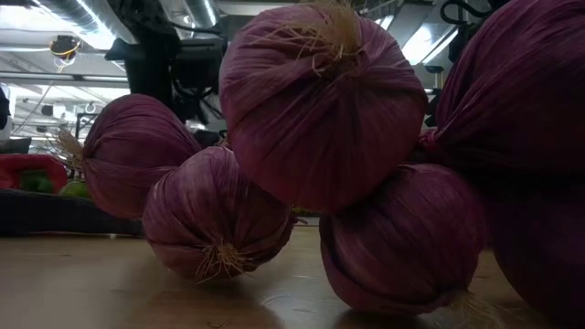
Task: Build produce basket
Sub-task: Put the green pear into the black wire basket
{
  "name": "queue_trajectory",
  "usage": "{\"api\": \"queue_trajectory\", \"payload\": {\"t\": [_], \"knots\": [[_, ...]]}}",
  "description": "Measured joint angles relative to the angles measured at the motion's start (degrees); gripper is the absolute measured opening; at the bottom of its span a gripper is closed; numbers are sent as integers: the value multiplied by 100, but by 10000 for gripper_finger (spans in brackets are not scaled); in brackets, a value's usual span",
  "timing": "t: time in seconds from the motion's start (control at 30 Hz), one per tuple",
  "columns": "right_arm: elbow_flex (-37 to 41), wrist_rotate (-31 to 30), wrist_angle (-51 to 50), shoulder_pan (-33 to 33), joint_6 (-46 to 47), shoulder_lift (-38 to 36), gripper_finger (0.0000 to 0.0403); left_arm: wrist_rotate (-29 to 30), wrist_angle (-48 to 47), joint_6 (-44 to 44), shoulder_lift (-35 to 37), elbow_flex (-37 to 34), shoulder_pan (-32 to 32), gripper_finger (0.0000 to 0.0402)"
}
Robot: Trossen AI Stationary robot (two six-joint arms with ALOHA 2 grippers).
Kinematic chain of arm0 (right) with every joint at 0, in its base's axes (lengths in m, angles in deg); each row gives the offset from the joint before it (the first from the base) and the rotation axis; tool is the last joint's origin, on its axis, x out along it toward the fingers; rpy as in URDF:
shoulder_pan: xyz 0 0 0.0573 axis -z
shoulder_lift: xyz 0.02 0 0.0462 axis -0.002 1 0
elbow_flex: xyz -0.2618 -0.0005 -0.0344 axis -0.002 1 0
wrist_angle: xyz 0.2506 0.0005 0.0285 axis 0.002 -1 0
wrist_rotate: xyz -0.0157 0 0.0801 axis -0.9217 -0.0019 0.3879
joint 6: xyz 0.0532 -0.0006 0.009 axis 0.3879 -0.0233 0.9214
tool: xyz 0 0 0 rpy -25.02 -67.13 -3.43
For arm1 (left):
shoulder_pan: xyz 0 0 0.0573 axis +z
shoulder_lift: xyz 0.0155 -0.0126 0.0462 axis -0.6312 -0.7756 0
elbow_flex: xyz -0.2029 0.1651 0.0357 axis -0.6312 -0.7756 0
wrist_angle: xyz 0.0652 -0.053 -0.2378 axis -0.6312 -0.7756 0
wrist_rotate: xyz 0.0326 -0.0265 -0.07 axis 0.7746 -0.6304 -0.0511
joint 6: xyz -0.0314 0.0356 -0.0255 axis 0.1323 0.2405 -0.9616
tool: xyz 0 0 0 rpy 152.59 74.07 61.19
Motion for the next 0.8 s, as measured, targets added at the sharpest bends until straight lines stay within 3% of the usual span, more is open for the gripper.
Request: {"api": "queue_trajectory", "payload": {"t": [0.1,0.8], "knots": [[0,0,2,0,1,0,181,409,-71,0,0,0,35,14],[2,0,21,0,1,0,181,-19,-31,0,0,0,-70,14]]}}
